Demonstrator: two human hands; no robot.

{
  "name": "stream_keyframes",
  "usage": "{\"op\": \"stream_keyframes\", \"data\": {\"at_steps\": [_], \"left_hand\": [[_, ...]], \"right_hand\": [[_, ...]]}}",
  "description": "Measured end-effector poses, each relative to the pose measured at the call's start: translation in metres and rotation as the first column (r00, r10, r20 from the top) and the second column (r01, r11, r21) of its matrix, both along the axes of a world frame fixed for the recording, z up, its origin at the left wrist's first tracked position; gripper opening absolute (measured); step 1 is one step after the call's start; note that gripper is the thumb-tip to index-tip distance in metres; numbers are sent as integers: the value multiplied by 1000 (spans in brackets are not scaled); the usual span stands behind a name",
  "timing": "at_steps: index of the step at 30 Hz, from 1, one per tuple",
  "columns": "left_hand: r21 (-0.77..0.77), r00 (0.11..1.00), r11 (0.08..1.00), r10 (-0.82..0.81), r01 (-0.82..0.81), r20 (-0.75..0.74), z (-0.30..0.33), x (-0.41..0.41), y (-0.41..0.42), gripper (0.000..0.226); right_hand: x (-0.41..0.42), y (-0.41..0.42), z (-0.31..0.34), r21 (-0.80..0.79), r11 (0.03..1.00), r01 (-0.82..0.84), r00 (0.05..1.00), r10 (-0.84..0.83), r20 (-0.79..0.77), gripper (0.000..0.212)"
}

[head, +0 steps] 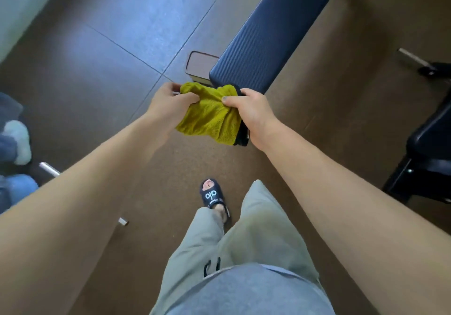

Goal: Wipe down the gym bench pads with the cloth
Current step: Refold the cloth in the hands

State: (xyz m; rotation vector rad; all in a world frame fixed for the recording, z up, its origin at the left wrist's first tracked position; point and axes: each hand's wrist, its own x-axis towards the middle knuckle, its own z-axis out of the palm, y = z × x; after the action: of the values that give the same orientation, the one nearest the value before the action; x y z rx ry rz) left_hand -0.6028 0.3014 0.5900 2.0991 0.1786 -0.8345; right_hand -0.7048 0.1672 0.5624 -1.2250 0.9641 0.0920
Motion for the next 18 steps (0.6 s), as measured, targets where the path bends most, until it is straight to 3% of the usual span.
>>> {"op": "stream_keyframes", "data": {"at_steps": [9,15,18], "left_hand": [[71,988,986,-150,151,-32,-39,164,-72,36],[123,984,976,-173,177,-48,-99,267,-107,33],[134,977,968,-205,211,-60,-134,312,-119,34]], "right_hand": [[144,-52,-43,-83,991,104,985,-115,-131,11],[250,-85,-93,-115,991,75,978,-95,-183,38],[292,-93,-125,-173,983,60,970,-98,-221,36]]}}
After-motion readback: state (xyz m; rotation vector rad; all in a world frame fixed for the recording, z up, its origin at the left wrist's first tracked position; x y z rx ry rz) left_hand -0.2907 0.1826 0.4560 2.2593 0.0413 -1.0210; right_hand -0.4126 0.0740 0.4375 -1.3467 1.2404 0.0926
